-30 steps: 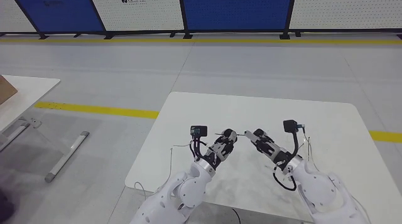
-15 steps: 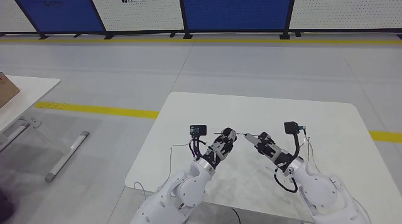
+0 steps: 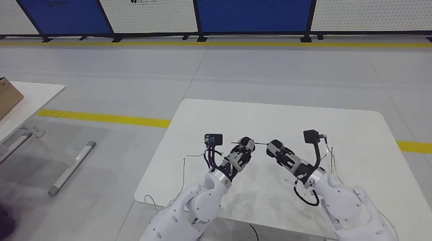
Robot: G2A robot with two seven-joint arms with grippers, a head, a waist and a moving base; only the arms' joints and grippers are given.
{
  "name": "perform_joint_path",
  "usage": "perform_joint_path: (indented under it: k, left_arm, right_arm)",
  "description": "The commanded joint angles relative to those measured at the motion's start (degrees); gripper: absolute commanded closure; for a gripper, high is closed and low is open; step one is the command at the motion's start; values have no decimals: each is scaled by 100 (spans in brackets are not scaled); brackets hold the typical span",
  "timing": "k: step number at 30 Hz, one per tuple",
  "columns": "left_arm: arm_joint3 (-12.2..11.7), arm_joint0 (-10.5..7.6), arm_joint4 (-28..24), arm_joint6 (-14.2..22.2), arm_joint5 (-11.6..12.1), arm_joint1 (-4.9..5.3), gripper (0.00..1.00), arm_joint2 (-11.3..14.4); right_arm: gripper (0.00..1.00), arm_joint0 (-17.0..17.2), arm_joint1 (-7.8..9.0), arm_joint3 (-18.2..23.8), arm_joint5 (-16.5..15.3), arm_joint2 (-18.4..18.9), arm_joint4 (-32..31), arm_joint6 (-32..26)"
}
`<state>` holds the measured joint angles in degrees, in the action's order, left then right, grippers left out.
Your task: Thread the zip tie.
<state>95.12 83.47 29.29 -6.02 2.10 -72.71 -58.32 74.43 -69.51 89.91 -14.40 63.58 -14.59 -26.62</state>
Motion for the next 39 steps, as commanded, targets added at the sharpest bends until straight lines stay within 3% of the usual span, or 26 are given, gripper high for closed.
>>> perform_joint_path:
  k: [1, 9, 16, 29, 39]
  left_arm:
    - [-16, -7, 15, 8, 38, -2, 100, 11]
    - [0, 28, 210, 33, 270, 10, 100, 22]
    - [58, 63, 365, 125, 333, 23, 100, 29]
    - [40, 62, 563, -102, -40, -6, 100, 31]
    - [60, 111, 642, 43, 91, -3, 100, 77]
  right_arm:
    - [100, -13, -1, -13, -11, 5, 27, -21]
    - [100, -42, -2, -1, -21, -27, -49, -96]
    - [100, -59, -4, 6, -19, -54, -95, -133]
    - [100, 28, 7, 87, -108, -17, -135, -84]
    - [100, 46, 11, 105, -129, 8, -151, -47]
